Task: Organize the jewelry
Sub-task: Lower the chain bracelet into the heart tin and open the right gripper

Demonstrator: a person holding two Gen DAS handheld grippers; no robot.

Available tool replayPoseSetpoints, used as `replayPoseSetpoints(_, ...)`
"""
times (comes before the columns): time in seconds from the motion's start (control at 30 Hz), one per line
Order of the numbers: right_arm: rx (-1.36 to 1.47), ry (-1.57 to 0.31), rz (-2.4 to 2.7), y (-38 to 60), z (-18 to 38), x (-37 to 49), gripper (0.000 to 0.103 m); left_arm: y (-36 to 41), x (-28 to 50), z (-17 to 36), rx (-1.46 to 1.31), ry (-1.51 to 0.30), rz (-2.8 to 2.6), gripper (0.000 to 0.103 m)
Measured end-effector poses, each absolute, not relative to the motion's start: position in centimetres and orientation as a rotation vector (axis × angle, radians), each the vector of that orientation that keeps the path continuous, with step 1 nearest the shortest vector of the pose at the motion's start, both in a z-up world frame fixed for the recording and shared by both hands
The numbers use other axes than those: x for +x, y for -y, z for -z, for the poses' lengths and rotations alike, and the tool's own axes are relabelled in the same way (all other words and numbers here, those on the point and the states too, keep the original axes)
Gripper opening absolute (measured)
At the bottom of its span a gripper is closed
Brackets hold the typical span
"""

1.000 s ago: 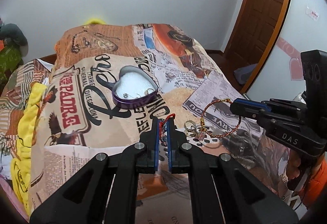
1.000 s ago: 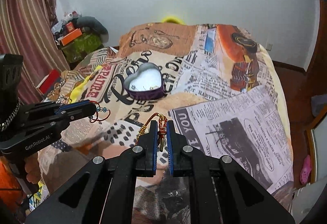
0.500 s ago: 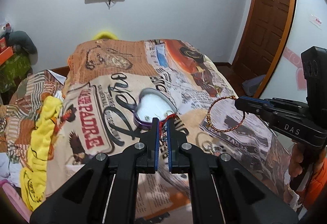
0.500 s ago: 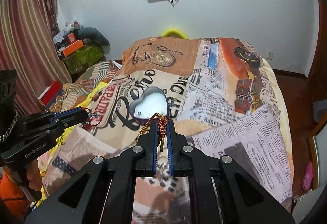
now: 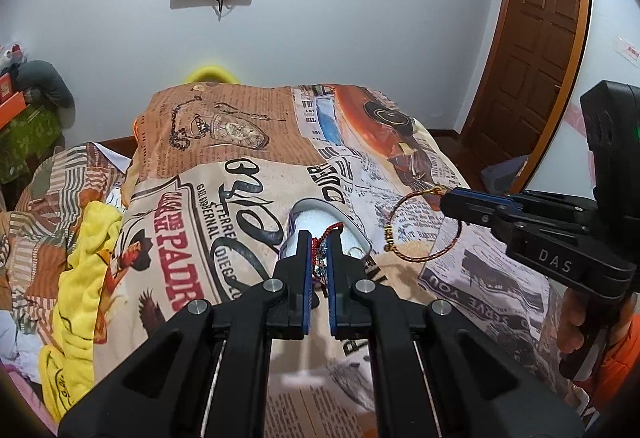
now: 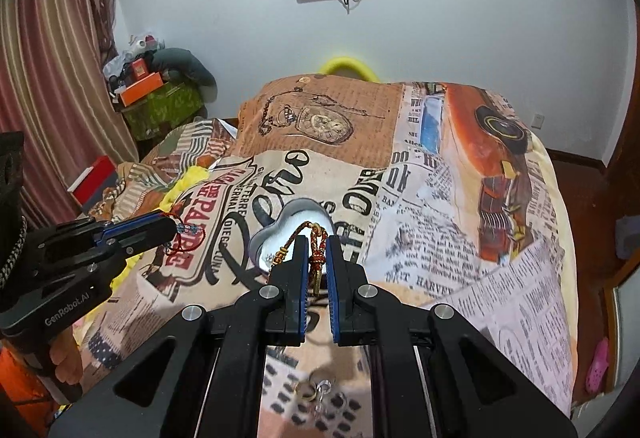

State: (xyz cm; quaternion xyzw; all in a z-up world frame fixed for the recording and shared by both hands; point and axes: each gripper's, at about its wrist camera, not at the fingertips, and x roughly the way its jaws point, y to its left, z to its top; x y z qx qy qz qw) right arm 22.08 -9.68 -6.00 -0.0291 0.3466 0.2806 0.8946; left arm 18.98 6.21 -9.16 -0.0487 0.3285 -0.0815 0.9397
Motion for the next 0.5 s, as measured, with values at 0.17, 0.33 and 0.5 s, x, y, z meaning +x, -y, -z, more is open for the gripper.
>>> replayPoseSetpoints(0.17, -0.076, -0.729, -0.589, 8.7, 6.4, 23.6, 0.007, -6.5, 20.9, 9.8, -0.104, -0.682, 0.165, 0.005)
replayPoseSetpoints(0.33, -0.078, -0.761, -0.604, 8.1, 7.1, 25.4, 0.008, -6.6, 22.4, 10.6, -0.102, -0.699, 0.163, 0.005)
replayPoseSetpoints(0.5, -0.084, -0.799, -0.628, 7.3, 7.6, 27.0, 0.008, -6.6, 24.0, 11.5, -0.103, -0.717, 0.165, 0.005)
